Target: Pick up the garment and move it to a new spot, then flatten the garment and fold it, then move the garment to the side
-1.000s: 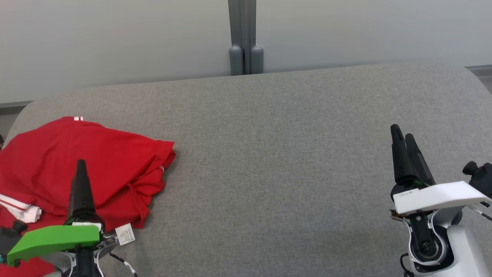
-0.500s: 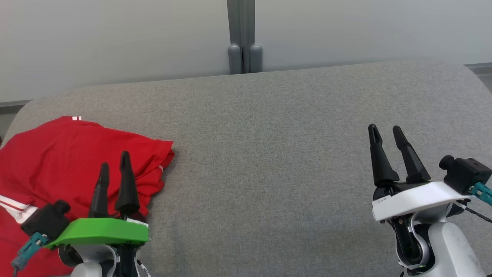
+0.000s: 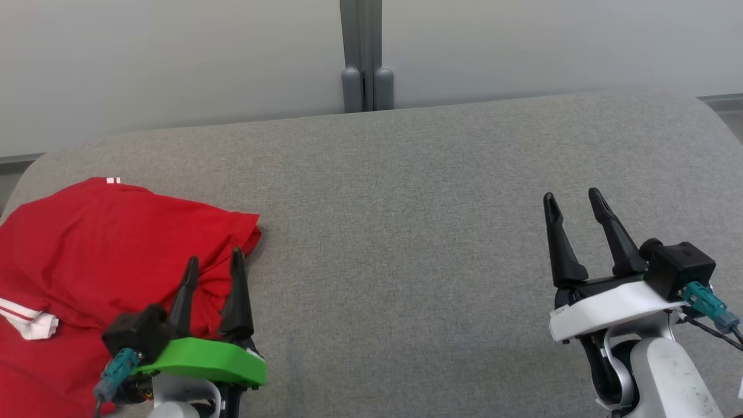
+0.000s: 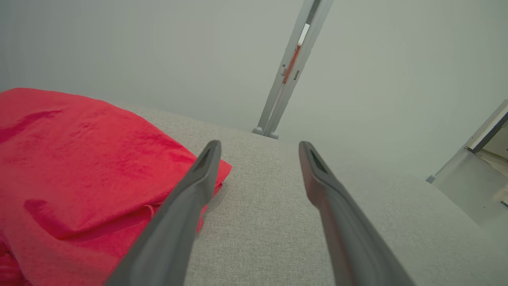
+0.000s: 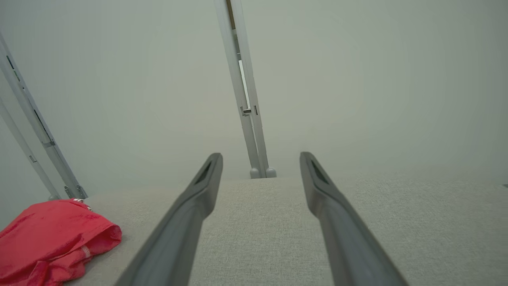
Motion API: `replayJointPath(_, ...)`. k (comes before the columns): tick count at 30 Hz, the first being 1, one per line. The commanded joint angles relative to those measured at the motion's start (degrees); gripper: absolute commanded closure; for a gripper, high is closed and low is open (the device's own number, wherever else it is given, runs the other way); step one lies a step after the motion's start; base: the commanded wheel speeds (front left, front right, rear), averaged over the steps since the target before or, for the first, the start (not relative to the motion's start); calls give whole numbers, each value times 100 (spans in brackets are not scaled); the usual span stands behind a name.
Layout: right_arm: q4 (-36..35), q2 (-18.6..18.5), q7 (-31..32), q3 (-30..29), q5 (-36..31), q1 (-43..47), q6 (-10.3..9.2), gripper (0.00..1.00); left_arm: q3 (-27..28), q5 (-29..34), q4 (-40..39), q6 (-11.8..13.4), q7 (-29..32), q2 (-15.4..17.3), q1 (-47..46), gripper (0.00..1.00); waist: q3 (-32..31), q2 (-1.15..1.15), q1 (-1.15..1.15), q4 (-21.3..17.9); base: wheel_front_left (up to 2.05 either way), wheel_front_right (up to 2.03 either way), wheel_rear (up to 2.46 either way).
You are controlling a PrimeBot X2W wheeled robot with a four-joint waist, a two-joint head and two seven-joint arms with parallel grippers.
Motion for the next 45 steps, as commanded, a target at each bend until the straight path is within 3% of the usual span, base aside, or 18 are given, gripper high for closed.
replayJointPath(1,-26,2,-68,-25,-238,-47,13,0,-92,211,-23,66,-64,97,-30,0,-5,0,0,-1,0,0,0)
replayJointPath(15,18,68,-270,-19,-1376,-65,14,0,-694,1033,183,646,-261,373,-127,0,-19,0,0,-23,0,0,0)
replayJointPath(23,-135,70,-371,44,-1419,-68,10,0,-707,1152,131,805,-371,318,-129,0,0,0,0,-20,0,0,0)
replayJointPath(30,-181,68,-459,33,-1004,-6,10,0,-373,1027,-59,621,-454,82,18,0,15,0,0,-12,0,0,0)
replayJointPath(37,-145,67,-536,132,-1319,8,10,0,-195,1475,-120,477,-531,-48,110,0,26,0,0,4,0,0,0)
replayJointPath(45,-21,63,-622,91,-789,11,10,0,-83,1508,-14,233,-614,-120,178,0,35,0,0,-18,0,0,0)
